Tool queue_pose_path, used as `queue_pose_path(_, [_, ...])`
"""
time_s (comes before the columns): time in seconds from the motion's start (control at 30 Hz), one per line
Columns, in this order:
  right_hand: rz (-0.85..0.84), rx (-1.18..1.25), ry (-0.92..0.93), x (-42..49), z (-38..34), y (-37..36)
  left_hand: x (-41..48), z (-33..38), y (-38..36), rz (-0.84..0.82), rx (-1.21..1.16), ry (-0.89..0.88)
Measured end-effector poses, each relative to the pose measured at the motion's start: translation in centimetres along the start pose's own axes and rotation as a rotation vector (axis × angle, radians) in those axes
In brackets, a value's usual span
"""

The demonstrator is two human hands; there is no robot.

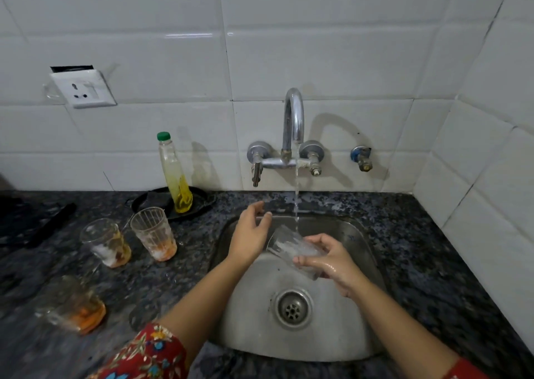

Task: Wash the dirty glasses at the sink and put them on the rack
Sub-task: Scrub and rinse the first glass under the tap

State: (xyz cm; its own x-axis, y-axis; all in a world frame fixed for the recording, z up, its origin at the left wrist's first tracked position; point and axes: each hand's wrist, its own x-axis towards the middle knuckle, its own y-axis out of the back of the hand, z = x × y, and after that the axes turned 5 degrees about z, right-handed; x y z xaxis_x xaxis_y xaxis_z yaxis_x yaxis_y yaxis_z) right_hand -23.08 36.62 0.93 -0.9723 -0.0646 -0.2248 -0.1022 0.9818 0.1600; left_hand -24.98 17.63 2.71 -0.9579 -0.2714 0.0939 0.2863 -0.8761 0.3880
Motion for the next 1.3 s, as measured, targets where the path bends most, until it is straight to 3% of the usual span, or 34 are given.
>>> queue_pose_path(0.23, [0.137,-0.209,0.171,-0.8,-2.0,1.7,-3.0,-1.5,-0.2,-0.032,0.124,0.034])
queue_pose_path(0.4, [0.238,-0.55,0.351,-2.1,-5.3,1.2,-4.5,-1.6,-0.1,-0.046,0.324,-0.053])
queue_pose_path(0.6, [0.216,-0.717,0.439,-3.1,-6.1,-0.7,-4.5,-1.5,0.6,-0.126,0.494,-0.12])
queue_pose_path(0.7, [0.306,-0.464,0.418,-2.9,-5.7,-2.3,-3.5,-1.7,2.4,-0.074,0.143,-0.019])
queue_pose_path(0.8, [0.383,0.107,0.261,-2.3,-7.0,-5.4,-1.9,-0.3,6.7,0.028,-0.374,0.18])
queue_pose_path(0.9, [0.238,0.687,-0.055,-1.0,-9.8,-10.9,0.7,1.2,13.4,0.134,-0.673,0.219])
queue_pose_path(0.97, [0.114,0.878,-0.187,0.0,-12.1,-15.8,2.4,1.4,18.9,0.207,-0.733,0.2])
queue_pose_path(1.07, [0.043,0.903,-0.238,1.0,-15.3,-23.9,4.4,-0.3,27.7,0.272,-0.7,0.182])
queue_pose_path(1.3, [-0.041,0.702,-0.187,4.6,-19.7,-42.2,6.6,-9.4,44.4,0.504,-0.628,0.288])
